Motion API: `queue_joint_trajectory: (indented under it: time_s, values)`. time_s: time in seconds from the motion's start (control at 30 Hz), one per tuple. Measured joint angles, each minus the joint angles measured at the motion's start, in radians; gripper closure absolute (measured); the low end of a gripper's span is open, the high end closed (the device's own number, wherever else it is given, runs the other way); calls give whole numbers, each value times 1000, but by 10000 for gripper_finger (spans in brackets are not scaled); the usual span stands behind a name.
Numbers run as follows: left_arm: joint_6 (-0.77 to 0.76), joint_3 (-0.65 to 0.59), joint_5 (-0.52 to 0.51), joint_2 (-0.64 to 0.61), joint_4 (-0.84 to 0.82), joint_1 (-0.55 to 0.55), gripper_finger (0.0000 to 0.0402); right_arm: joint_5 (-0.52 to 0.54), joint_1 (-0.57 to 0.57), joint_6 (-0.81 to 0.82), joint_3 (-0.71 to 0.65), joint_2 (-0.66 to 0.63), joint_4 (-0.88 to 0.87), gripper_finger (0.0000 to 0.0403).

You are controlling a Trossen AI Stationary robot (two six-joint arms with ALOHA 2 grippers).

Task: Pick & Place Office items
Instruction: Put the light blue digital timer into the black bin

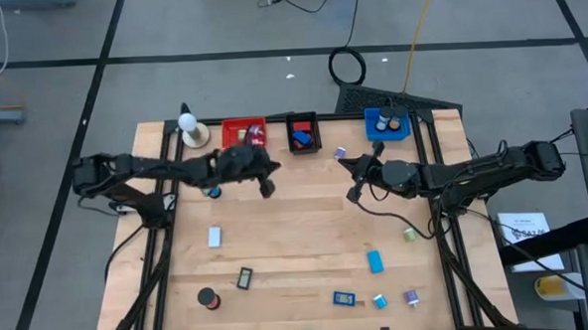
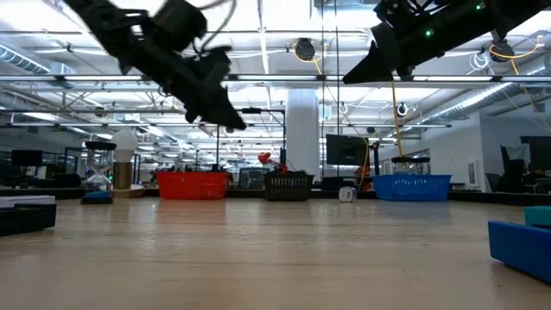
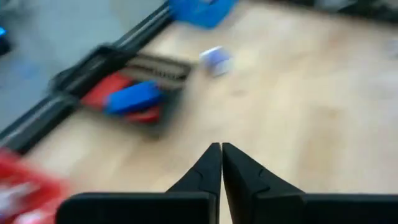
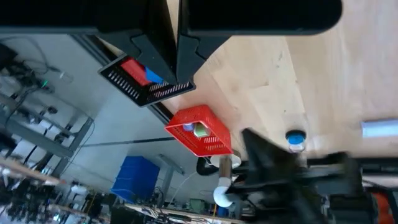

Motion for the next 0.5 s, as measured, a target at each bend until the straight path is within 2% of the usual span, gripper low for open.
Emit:
queue_joint_trajectory:
  time_s: [0.1,0.17,0.27,0.37,0.5]
  values:
    - [-20,-57,38,-12,162,-52,369,-1,0,66,0,0,-3,399]
    - [-10,-65,63,-13,168,-84,368,-3,0,97,0,0,-15,399]
    - [54,-100,70,1,225,-141,382,-3,0,126,0,0,-37,399]
    - [87,-170,76,28,385,-188,397,-10,0,170,0,0,-38,399]
    - [108,-264,94,49,612,-228,386,-130,3,227,0,3,-48,400]
